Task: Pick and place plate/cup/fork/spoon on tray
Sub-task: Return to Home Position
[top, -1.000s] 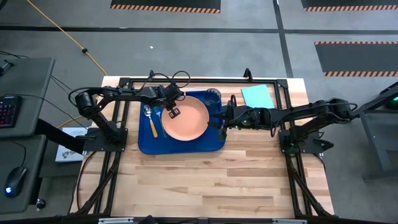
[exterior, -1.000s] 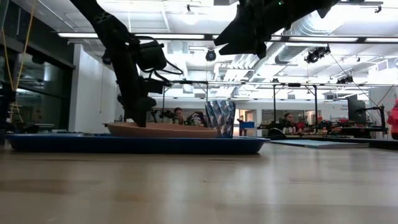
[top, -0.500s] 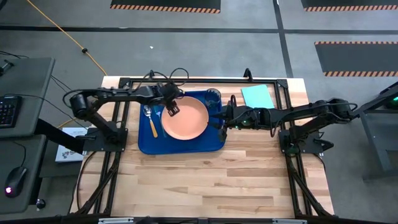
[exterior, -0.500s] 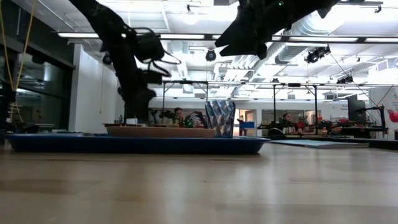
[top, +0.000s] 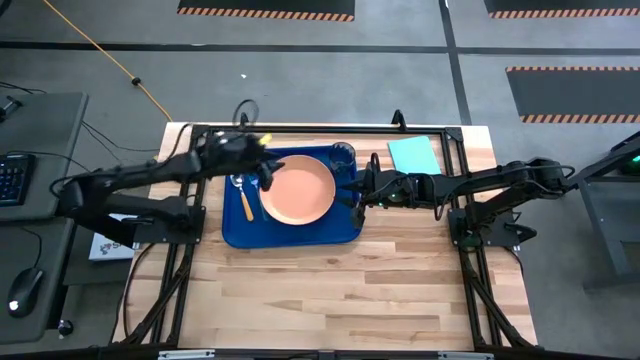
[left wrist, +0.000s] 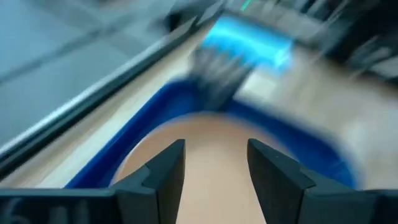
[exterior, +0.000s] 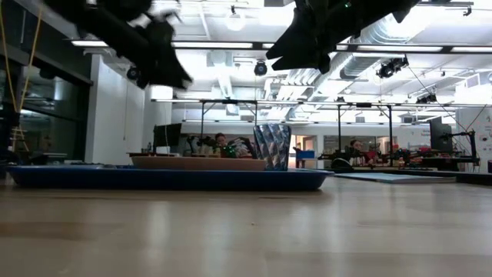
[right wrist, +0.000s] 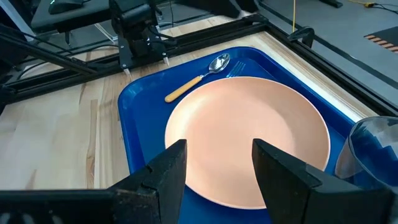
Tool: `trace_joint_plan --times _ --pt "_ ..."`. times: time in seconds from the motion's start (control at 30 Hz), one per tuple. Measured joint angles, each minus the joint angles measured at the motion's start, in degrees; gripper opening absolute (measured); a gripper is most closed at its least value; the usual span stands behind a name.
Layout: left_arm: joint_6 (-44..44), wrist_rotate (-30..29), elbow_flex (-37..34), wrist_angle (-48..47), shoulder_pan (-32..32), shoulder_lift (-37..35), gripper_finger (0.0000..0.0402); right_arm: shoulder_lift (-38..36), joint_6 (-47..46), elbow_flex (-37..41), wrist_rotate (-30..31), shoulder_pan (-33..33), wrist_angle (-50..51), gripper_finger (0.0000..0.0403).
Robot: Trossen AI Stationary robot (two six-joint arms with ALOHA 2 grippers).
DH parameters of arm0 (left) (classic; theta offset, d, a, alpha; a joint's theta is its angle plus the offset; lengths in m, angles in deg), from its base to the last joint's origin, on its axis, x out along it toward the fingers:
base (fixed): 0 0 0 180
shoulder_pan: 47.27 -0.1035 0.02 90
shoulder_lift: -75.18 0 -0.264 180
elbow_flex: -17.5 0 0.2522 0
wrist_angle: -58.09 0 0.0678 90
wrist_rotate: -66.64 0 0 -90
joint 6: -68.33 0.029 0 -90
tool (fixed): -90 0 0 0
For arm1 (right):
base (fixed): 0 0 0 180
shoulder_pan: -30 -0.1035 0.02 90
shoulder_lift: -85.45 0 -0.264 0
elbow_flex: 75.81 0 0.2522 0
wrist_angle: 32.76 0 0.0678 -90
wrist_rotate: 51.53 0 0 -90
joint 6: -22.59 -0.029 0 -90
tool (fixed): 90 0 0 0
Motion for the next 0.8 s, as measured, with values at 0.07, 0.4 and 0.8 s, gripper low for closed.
trace_joint_plan --times 0.07,0.4,0.8 --pt "-0.7 1.8 -5.3 9.8 2.5 -5.0 0.0156 0.0 0.4 0.0 0.0 0.0 0.0 0.0174" --pt "1.6 -1.1 -17.0 27.3 22.8 -18.6 0.0113 0.0 0.8 0.0 0.3 0.0 -0.5 0.0174" --pt "5.2 -10.4 -18.1 10.7 28.7 -33.9 0.0009 -2.5 -0.2 0.0 0.2 0.0 3.2 0.0174"
